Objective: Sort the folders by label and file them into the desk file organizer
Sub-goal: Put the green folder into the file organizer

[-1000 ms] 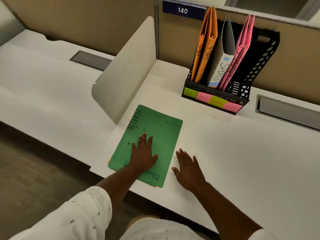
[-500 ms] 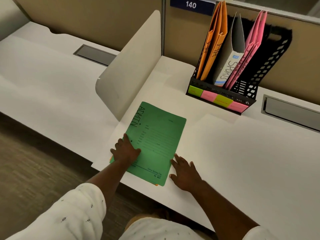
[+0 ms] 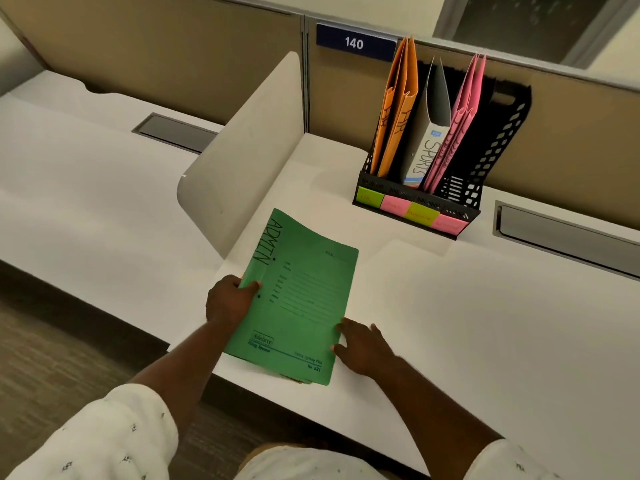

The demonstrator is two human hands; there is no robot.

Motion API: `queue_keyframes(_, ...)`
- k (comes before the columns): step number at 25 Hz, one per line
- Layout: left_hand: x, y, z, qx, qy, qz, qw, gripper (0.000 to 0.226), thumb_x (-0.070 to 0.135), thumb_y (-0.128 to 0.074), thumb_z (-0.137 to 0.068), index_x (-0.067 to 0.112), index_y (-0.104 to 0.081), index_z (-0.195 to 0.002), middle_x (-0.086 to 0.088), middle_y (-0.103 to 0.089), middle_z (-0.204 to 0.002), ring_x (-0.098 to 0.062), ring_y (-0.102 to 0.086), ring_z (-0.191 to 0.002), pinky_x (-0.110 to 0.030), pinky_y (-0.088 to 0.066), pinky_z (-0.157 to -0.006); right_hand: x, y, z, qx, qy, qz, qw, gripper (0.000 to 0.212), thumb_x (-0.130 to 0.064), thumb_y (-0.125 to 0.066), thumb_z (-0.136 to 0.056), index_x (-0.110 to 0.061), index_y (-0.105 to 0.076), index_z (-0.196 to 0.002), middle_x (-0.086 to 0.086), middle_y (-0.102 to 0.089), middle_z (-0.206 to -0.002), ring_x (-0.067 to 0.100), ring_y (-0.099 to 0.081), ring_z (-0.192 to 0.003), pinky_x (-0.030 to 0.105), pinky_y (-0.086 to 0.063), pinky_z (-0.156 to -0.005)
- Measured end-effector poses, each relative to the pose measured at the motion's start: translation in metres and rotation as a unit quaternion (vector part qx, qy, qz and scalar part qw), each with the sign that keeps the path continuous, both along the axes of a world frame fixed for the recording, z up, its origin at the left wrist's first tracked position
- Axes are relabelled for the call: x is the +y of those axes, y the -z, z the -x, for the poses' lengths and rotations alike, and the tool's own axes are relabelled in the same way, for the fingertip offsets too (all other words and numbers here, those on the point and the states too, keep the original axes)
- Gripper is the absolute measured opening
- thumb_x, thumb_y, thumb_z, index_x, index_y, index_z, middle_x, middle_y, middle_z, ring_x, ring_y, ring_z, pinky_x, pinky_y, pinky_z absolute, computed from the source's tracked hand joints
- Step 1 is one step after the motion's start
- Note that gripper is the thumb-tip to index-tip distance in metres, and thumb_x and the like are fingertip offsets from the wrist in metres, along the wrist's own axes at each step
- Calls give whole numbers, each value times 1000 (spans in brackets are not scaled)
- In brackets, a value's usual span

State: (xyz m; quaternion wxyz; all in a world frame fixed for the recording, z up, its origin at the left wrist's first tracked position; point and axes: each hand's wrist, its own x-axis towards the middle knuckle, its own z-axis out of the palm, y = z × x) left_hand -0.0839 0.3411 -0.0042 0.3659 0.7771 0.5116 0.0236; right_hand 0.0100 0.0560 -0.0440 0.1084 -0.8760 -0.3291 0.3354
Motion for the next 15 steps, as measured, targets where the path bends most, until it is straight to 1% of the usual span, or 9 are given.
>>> queue_keyframes(2,-3,-11,-5,-54,29,50,997,45,44,-78,-82,6,-57,-71,-9,-63,-70,-28,-61,-66,-36,-47,-64,-5,-10,-13,-21,25,-18,999,55,-45,-48,-99,-21,-40,-147,-1,-44,-153,19,-40,-140,50,-17,-120)
queue_keyframes(3,-7,-19,-7,-78,55,78,992,45,39,-80,-83,7,-52,-67,-12,-56,-67,-26,-54,-62,-34,-41,-61,-8,-16,-20,-32,39,-26,998,54,-45,-49,-99,-20,-42,-146,-1,-45,-152,19,-42,-139,48,-19,-119)
queue_keyframes(4,-13,-28,-10,-97,79,108,986,42,34,-80,-84,8,-51,-67,-15,-51,-66,-23,-50,-60,-33,-37,-59,-10,-24,-28,-43,54,-35,997,53,-45,-49,-99,-20,-44,-146,-1,-47,-151,19,-44,-138,46,-22,-119)
queue_keyframes(5,-19,-36,-13,-116,98,140,978,39,29,-80,-85,6,-53,-68,-18,-52,-66,-21,-51,-60,-31,-38,-58,-11,-32,-36,-54,65,-45,995,53,-45,-50,-99,-20,-45,-145,-1,-48,-151,19,-46,-137,45,-24,-118)
queue_keyframes(7,-35,-53,-23,-149,121,193,962,23,16,-75,-87,-3,-65,-81,-23,-68,-76,-25,-64,-63,-29,-49,-59,-13,-50,-53,-78,85,-69,991,52,-46,-51,-99,-20,-48,-144,-1,-50,-149,19,-47,-136,45,-27,-117)
queue_keyframes(9,-55,-71,-36,-181,140,245,942,4,3,-68,-89,4,-73,-89,-17,-77,-84,-28,-72,-66,-30,-59,-59,-16,-74,-70,-98,103,-97,985,51,-46,-52,-99,-20,-49,-144,-1,-51,-149,18,-47,-136,44,-27,-117)
queue_keyframes(10,-66,-81,-43,-193,154,258,934,13,-2,-66,-89,8,-74,-89,-12,-78,-81,-28,-72,-66,-30,-60,-58,-19,-86,-78,-110,110,-110,982,51,-46,-52,-100,-20,-50,-143,-1,-52,-148,19,-48,-135,44,-28,-117)
queue_keyframes(12,-90,-96,-58,-209,182,271,922,16,-4,-65,-86,9,-74,-87,-5,-78,-74,-25,-72,-63,-29,-59,-55,-25,-112,-92,-134,129,-137,973,50,-48,-52,-99,-20,-52,-141,0,-55,-145,22,-54,-128,43,-35,-112)
queue_keyframes(15,-129,-113,-77,-234,233,250,910,14,13,-65,-71,12,-74,-81,-1,-76,-72,-19,-72,-60,-27,-56,-55,-29,-151,-109,-149,170,-187,956,52,-55,-48,-98,-22,-56,-138,1,-59,-141,24,-59,-120,42,-44,-104)
